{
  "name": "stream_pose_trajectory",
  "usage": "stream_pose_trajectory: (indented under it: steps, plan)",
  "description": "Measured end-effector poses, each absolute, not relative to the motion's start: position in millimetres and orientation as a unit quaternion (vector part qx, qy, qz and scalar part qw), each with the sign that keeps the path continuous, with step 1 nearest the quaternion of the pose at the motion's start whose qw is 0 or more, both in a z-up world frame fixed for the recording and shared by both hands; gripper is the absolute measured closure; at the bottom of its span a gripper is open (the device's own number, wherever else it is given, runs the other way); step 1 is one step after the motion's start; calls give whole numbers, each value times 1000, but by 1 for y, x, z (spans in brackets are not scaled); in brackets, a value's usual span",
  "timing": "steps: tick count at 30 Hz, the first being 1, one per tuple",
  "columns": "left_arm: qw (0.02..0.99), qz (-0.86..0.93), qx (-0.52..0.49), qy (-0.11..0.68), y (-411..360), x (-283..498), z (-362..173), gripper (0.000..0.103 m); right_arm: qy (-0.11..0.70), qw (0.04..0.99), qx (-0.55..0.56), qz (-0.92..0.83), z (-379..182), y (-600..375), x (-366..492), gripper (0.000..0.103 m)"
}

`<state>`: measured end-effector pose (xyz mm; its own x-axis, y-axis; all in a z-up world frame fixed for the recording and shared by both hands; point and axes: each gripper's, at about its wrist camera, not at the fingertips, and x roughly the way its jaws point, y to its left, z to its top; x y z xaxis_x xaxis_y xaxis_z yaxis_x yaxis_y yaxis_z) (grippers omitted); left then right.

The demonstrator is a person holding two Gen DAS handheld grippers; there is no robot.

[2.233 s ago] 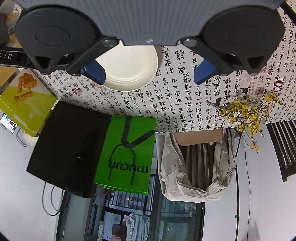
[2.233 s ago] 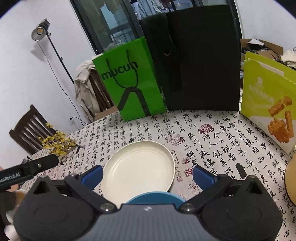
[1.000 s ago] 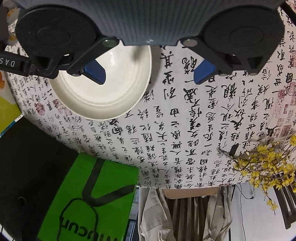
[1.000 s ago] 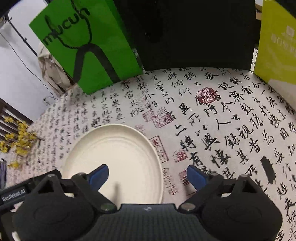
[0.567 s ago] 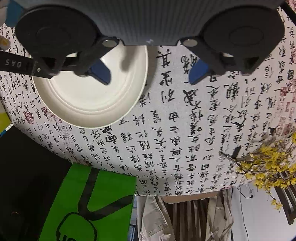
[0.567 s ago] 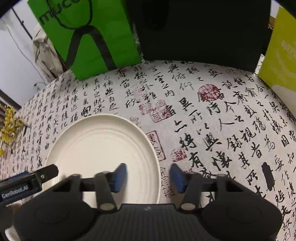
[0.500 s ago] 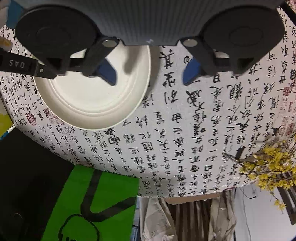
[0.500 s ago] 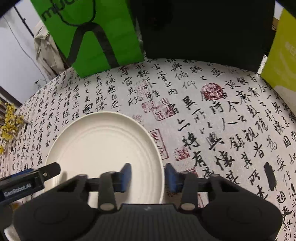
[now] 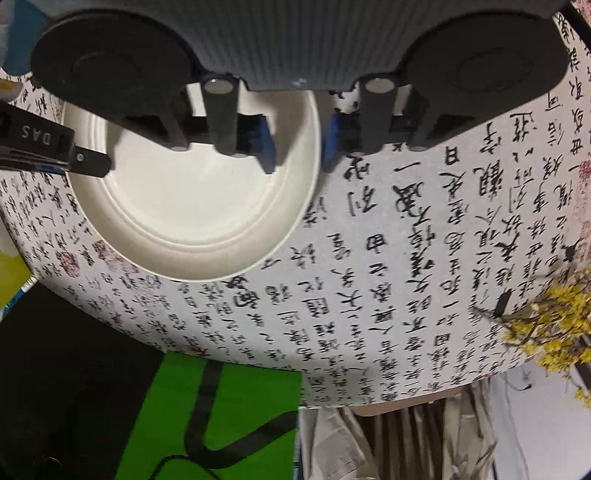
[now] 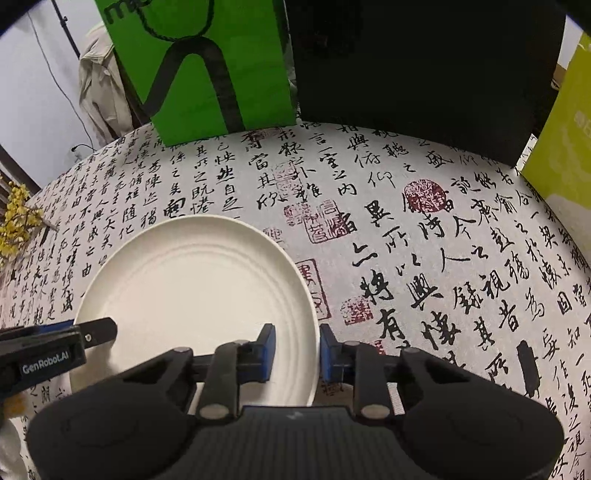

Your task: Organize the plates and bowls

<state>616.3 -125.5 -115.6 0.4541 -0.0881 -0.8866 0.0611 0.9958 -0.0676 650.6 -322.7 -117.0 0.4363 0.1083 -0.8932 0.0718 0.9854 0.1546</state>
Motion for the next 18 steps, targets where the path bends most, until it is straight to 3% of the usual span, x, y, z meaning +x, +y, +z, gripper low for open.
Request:
stream_pose_trajectory:
  steps: [18]
  plan:
    - [862, -32, -1, 505, -130, 616, -111, 78, 516, 854, 64, 15, -112, -318, 650, 80]
